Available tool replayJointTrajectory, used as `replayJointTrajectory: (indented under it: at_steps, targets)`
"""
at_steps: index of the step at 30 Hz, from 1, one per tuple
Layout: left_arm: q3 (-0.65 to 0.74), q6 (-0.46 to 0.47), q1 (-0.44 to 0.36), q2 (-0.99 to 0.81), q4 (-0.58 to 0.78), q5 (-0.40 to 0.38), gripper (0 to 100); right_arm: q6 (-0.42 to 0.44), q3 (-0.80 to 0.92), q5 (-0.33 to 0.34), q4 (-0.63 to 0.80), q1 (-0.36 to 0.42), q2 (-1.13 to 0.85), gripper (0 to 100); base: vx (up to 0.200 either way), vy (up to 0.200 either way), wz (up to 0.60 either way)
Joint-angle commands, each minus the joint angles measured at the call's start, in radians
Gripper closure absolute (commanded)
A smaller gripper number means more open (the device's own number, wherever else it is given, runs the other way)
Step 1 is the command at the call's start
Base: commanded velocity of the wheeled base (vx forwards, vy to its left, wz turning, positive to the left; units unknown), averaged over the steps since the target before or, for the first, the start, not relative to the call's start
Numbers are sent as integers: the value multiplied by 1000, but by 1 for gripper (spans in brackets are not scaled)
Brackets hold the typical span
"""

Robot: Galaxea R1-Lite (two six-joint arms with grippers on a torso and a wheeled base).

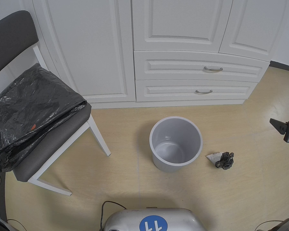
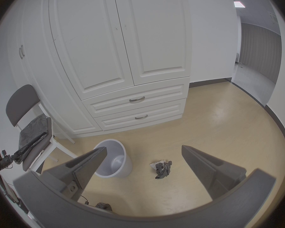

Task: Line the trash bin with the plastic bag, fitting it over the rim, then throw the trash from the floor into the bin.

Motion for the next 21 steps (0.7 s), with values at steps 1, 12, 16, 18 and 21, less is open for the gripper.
replayJointTrajectory:
  at_steps: [1,12,16,18,21]
  targets:
    - [-5,-1,9,-40,-4,-8,0,0,1,1,0,1,3,0,0,0,0]
    - [-22,8,7,164,-108,-2,0,-3,7,1,0,8,6,0,0,0,0]
    - [-4,0,9,199,-191,-5,0,-3,9,1,0,8,0,0,0,0,0]
    - [12,-1,7,210,-220,-5,0,-3,9,1,0,8,0,0,0,0,0]
    - [26,-1,4,210,-229,-7,0,-3,9,1,0,8,0,0,0,0,0]
